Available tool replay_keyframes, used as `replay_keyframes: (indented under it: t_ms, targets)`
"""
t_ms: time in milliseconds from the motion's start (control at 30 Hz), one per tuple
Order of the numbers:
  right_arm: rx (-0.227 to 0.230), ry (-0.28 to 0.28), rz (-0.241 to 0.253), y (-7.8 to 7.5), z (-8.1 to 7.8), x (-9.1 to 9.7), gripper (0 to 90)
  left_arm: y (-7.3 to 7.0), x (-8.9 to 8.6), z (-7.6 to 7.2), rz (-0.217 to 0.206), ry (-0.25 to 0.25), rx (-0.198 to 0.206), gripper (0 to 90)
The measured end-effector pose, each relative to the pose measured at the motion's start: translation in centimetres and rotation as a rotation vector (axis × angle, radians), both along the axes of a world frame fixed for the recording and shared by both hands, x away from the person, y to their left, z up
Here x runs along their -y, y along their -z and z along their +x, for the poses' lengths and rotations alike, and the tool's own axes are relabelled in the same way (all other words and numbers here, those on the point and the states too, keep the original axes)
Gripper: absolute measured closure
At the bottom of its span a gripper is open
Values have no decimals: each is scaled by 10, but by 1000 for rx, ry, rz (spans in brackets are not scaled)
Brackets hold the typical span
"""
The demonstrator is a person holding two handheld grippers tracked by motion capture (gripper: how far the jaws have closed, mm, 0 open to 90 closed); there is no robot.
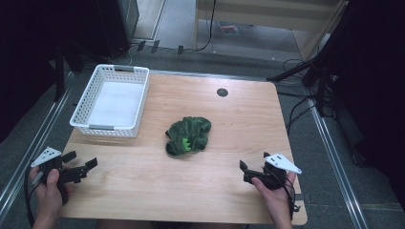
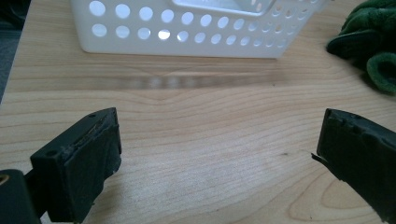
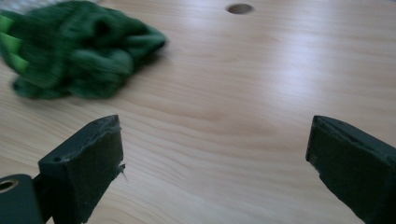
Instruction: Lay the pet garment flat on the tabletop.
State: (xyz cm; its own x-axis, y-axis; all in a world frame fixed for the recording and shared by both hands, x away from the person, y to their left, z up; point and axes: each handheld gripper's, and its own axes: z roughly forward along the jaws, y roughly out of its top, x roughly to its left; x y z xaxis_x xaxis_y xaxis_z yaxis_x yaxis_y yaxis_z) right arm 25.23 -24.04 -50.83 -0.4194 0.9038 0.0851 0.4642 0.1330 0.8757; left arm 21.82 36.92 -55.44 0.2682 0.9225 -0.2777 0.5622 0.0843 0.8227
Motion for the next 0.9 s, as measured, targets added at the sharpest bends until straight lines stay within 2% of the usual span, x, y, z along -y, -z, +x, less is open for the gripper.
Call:
replay_keyframes:
  t_ms: [100, 133, 167, 200, 233, 267, 300, 333, 367, 400, 433, 467, 500, 533, 633, 667, 700, 733, 767, 800, 833, 867, 900]
  targets:
    - [-26, -102, 11, -12, 5, -32, 37, 0, 0, -1, -9, -11, 6, 0]
    - [-26, -102, 11, -12, 5, -32, 37, 0, 0, -1, -9, -11, 6, 0]
    - [-20, -124, 0, -15, 7, -44, 37, 0, -1, -2, -10, -10, 6, 0]
    - [-14, -166, -4, -20, 11, -66, 34, 0, -1, -2, -11, -10, 6, 0]
    - [-14, -166, -4, -20, 11, -66, 34, 0, -1, -2, -12, -10, 6, 0]
    - [-2, -188, -37, -22, 16, -89, 28, 0, -1, -2, -14, -12, 6, 0]
    - [5, -201, -54, -22, 20, -99, 23, 0, -1, -2, -14, -11, 7, 0]
    - [2, -209, -57, -21, 23, -109, 19, 0, -1, -2, -14, -11, 7, 0]
    - [2, -209, -57, -21, 23, -109, 19, 0, -1, -2, -17, -12, 8, 0]
    - [-2, -218, -59, -21, 31, -127, 6, 0, -2, -2, -19, -12, 8, 0]
    - [-2, -218, -59, -21, 31, -127, 6, 0, -2, -2, -21, -12, 7, 0]
    - [-6, -232, -66, -20, 39, -144, 0, 0, -2, -2, -22, -13, 7, 0]
    - [-8, -237, -79, -19, 43, -153, 0, 0, -1, -1, -18, -13, 4, 0]
    - [-8, -237, -79, -19, 43, -153, 0, 0, -1, -1, -18, -13, 4, 0]
    - [-32, -267, -104, -14, 55, -176, 0, 0, -1, -1, -14, -12, 2, 0]
    - [-61, -289, -134, -6, 64, -188, 0, 0, -1, -1, -15, -12, 2, 0]
    - [-61, -289, -134, -6, 64, -188, 0, 0, -1, -1, -15, -13, 2, 0]
    - [-95, -272, -183, 5, 74, -197, 0, 0, -1, -1, -17, -13, 1, 0]
    - [-95, -272, -183, 5, 74, -197, 0, 0, -1, -1, -17, -13, 1, 0]
    - [-120, -262, -224, 18, 82, -201, 12, 0, -1, -1, -17, -15, 3, 0]
    - [-124, -253, -250, 25, 84, -203, 30, 0, -1, -1, -17, -19, 9, 0]
    - [-123, -248, -265, 30, 85, -204, 54, 0, -1, -2, 4, -31, 18, 0]
    - [-129, -250, -251, 34, 85, -204, 90, 0, -1, -2, 4, -31, 18, 0]
